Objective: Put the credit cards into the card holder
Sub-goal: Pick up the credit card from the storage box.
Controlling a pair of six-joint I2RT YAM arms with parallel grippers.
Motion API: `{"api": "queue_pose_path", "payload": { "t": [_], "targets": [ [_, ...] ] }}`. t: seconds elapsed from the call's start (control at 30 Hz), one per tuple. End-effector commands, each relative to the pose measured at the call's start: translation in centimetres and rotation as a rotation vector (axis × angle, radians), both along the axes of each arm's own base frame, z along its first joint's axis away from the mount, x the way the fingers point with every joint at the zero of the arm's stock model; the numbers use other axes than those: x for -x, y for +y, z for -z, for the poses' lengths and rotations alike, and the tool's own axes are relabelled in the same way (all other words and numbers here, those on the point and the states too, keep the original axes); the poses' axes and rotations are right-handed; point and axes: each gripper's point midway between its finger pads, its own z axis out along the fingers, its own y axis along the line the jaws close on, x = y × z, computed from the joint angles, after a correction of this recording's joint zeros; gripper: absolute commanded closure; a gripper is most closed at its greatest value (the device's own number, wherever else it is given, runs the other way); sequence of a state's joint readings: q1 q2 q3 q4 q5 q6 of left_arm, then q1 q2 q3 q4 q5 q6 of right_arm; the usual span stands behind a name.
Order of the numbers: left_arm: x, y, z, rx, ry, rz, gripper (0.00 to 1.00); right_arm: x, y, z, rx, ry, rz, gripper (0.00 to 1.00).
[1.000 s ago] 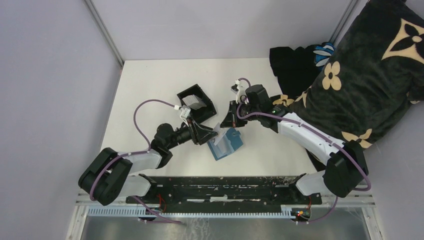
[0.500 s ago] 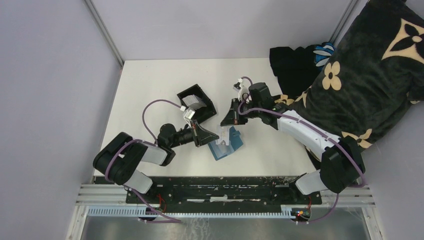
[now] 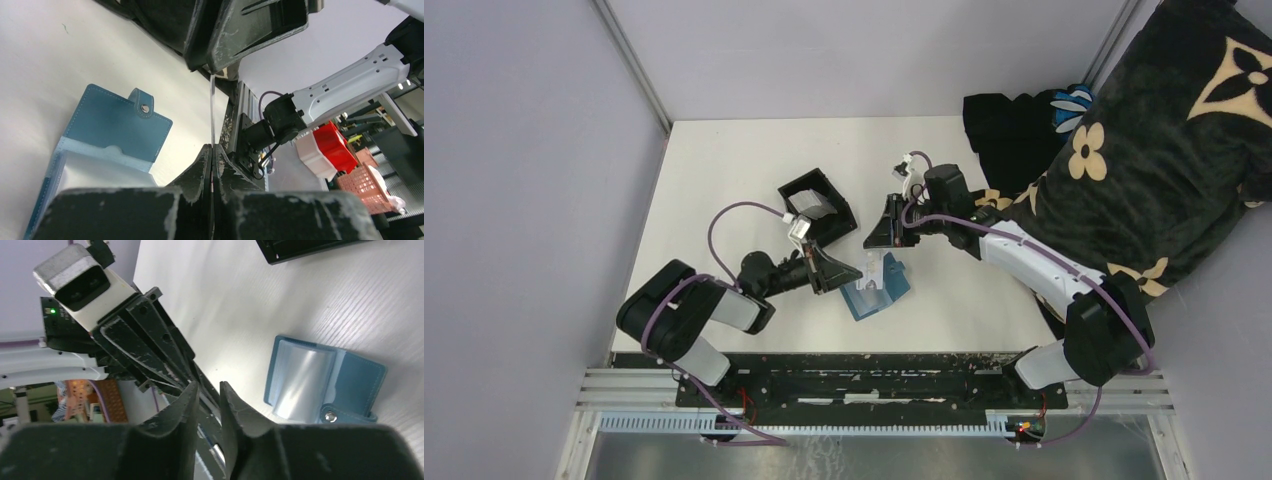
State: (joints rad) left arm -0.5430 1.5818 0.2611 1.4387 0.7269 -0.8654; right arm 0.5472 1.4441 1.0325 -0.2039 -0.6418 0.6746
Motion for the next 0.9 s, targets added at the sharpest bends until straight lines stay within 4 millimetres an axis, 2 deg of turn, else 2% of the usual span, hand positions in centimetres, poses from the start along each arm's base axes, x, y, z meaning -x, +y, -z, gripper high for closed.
{"api": "queue_pose_path", "payload": {
  "t": [0.0,0.07,0.17,0.43,0.6,0.87],
  "targets": [
    [-0.4,0.7,-2.9,0.056,-0.111,-0.061,0.97,-1.0,-0.3,-1.5,0.003,-0.102,0.027,0.66],
    [-0.8,1.0,-2.8,0.041,-0.107,-0.094,0.97,-1.3,-0.7,-1.8,0.016,-0.132,0.047,0.59],
    [-1.5,1.5,-3.2,0.045,-0.096,-0.157,0.97,-1.5,-1.4,-1.8,0.042,-0.170,0.080,0.54],
    [-3.0,2.6,-3.0,0.059,-0.017,-0.291,0.97,-1.1,-2.1,-1.2,0.015,-0.199,0.121,0.52],
    [-3.1,2.3,-3.3,0.105,0.010,-0.273,0.97,-0.7,-1.6,-0.1,-0.020,-0.172,0.105,0.52],
    [-2.9,1.8,-3.1,0.157,0.056,-0.234,0.97,-0.4,-0.9,0.3,-0.070,-0.151,0.081,0.52]
  ]
}}
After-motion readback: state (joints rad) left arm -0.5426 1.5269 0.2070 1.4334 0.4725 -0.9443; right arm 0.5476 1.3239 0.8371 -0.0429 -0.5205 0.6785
